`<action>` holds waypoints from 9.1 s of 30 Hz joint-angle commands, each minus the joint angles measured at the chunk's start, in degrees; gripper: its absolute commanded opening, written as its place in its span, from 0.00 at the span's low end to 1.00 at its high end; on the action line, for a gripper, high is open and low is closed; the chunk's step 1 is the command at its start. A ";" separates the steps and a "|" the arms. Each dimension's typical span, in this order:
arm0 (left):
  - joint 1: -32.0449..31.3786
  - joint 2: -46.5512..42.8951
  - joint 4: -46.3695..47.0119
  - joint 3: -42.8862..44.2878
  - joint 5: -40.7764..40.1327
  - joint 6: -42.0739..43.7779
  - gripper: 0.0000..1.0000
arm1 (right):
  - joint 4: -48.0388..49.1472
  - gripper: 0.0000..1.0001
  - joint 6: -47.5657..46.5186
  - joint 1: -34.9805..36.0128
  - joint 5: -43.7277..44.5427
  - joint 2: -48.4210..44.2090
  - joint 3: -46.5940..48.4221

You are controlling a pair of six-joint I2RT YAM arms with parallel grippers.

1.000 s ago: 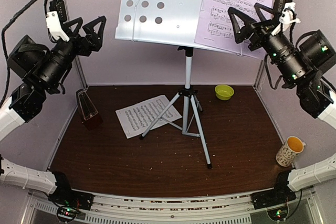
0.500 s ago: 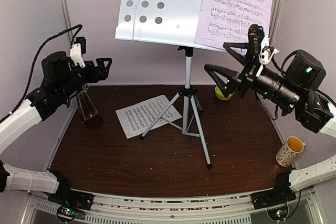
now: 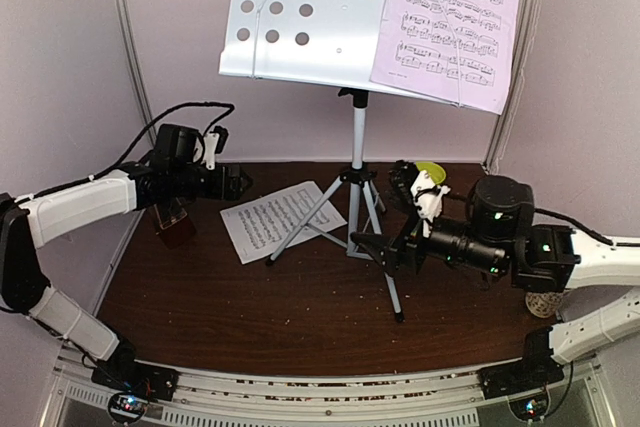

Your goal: Set up the instrument practice props

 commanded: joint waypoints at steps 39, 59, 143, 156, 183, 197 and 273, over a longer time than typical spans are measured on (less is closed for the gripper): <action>4.25 36.89 -13.69 27.49 -5.29 2.28 0.87 | 11.08 0.82 10.40 1.02 2.78 23.65 1.65; 0.48 25.56 -8.94 0.85 -6.92 -6.72 0.87 | 10.20 0.83 9.33 0.88 3.46 23.55 2.00; 7.00 15.66 -4.84 1.34 -10.42 -2.98 0.17 | 6.65 0.83 8.31 0.82 2.47 25.34 6.90; -2.16 -1.47 -27.45 6.89 -24.26 5.91 0.15 | 3.90 0.84 3.14 0.20 0.21 22.60 10.83; -21.77 -35.47 -44.81 4.45 -5.66 14.56 0.12 | -22.82 0.94 -17.06 -4.62 -42.59 43.39 53.00; -22.98 -37.39 -42.13 6.12 -0.24 18.35 0.10 | -15.35 0.88 -6.59 -4.11 -44.81 50.76 50.70; -22.89 10.43 -17.86 72.11 -16.47 21.72 0.66 | 0.57 0.00 -3.74 -8.34 16.66 6.82 48.46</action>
